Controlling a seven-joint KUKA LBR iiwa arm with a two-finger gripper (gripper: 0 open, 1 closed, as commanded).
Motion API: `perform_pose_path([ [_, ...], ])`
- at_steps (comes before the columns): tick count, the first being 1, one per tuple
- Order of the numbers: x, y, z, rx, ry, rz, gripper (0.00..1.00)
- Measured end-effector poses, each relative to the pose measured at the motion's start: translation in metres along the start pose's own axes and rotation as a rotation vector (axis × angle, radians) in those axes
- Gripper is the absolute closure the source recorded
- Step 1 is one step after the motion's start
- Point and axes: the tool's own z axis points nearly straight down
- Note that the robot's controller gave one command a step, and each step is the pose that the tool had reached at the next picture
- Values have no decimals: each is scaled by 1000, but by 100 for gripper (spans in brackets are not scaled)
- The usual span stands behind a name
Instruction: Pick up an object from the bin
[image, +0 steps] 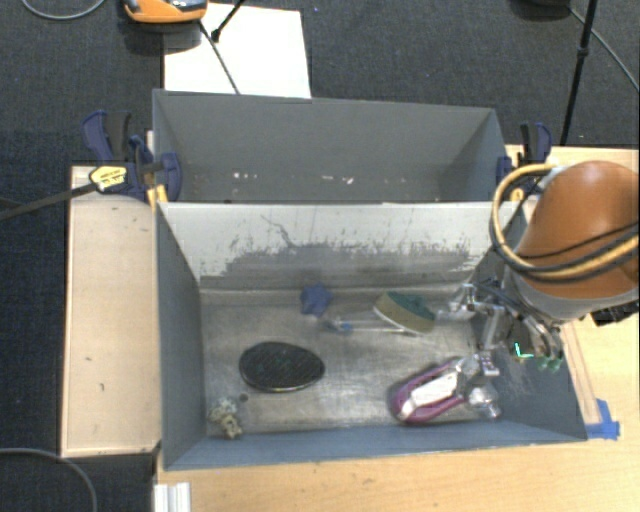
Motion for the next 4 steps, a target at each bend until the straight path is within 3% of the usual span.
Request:
perform_pose_path([
  [1,-3,0,142,5,-31,-322,0],
  [2,-13,0,115,1,-10,-112,0],
  [3,-2,-11,116,2,-5,-333,0],
  [4,-3,-14,142,4,-29,-267,0],
])
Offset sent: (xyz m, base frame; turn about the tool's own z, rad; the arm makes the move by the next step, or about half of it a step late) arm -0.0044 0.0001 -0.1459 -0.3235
